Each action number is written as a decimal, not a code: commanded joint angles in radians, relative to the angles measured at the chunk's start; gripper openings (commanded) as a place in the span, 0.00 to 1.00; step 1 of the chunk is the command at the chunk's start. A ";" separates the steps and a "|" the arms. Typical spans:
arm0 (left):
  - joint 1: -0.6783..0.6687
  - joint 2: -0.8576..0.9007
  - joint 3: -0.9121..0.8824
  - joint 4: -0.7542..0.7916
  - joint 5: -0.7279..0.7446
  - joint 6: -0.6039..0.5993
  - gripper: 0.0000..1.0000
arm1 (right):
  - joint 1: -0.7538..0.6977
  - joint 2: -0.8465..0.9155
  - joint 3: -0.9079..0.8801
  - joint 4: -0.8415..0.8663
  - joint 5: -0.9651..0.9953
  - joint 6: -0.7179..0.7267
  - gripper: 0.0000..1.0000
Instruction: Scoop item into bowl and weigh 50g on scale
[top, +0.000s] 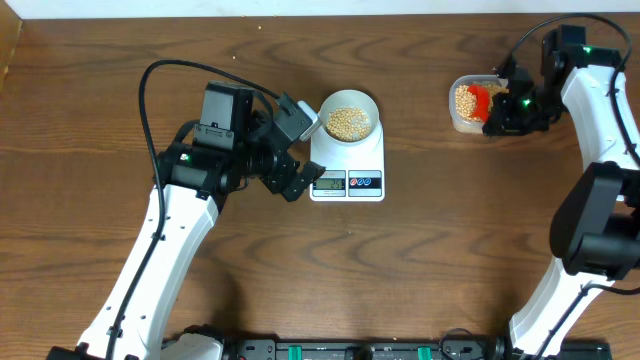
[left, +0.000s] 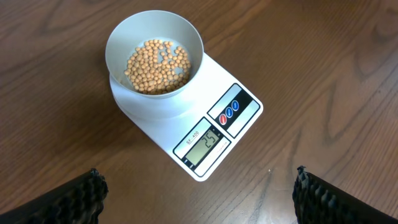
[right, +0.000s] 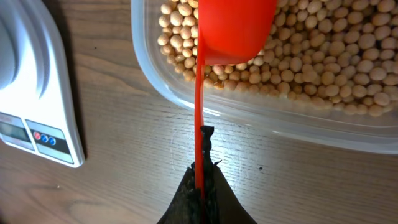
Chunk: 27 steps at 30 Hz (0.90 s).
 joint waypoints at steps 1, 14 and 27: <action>-0.001 0.001 -0.005 0.000 0.013 0.006 0.98 | -0.005 0.010 0.003 -0.010 -0.061 -0.046 0.01; -0.001 0.001 -0.005 0.000 0.013 0.006 0.98 | -0.028 0.011 0.003 -0.012 -0.102 -0.046 0.01; -0.001 0.001 -0.005 0.000 0.012 0.006 0.98 | -0.077 0.011 0.003 -0.027 -0.142 -0.054 0.01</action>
